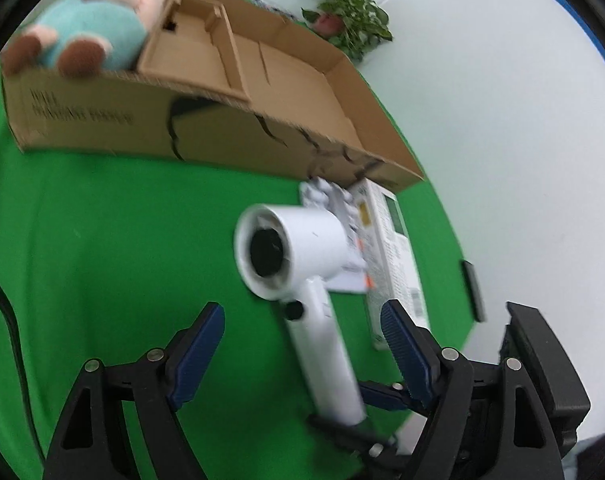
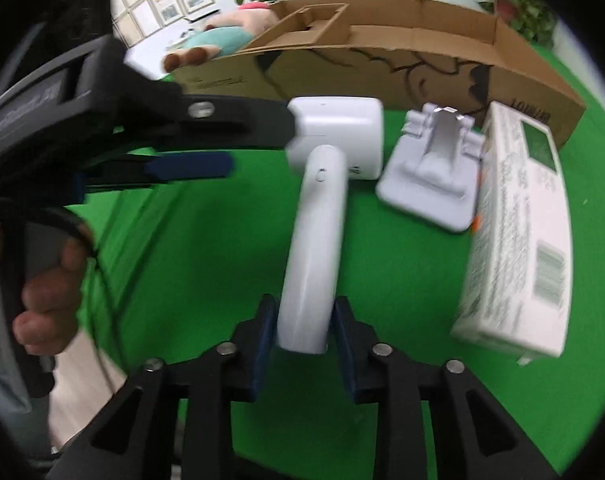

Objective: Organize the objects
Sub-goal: 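Grasp the hair dryer handle with the right gripper and lift it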

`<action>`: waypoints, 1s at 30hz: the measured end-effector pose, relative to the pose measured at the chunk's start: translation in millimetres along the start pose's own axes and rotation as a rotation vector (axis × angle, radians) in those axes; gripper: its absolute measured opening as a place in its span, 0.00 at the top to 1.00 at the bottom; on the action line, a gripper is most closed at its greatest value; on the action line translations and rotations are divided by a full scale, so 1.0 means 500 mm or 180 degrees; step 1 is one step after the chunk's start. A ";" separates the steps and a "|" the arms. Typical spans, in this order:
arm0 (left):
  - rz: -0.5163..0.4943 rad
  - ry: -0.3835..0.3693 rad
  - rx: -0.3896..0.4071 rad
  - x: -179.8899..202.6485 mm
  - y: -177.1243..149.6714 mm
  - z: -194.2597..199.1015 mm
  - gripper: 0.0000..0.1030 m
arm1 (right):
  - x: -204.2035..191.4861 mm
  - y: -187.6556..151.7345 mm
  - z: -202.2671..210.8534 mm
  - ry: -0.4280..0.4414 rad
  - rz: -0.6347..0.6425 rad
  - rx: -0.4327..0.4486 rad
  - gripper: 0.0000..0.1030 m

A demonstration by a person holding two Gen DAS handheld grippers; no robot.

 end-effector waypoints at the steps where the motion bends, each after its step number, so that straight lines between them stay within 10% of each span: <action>1: 0.0011 -0.0051 -0.0058 0.003 -0.007 -0.007 0.24 | -0.006 -0.008 0.006 0.0040 0.0007 0.0031 0.45; 3: 0.0040 -0.0090 -0.0146 0.005 -0.016 -0.021 0.24 | -0.003 -0.015 0.019 -0.0009 0.0018 0.0152 0.28; 13: 0.0311 -0.0232 -0.0425 -0.007 0.026 -0.090 0.37 | 0.013 0.005 0.022 -0.0127 0.0112 0.0332 0.29; 19: 0.0266 -0.0187 -0.0480 -0.011 0.041 -0.098 0.52 | -0.002 -0.009 0.019 -0.0106 0.0247 0.0267 0.66; 30: 0.0348 -0.0184 -0.0608 -0.014 0.008 -0.082 0.69 | -0.031 -0.113 0.070 0.0018 0.0249 0.0106 0.65</action>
Point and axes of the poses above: each gripper's, at about its wrist camera, not at the fingertips, and z roughly against the way its jaws point, x to its right, y to its top, the point moved 7 cm from there along -z, roughly the way its jaws point, and after that the axes turned 9 degrees about z, right-handed, at the moved point
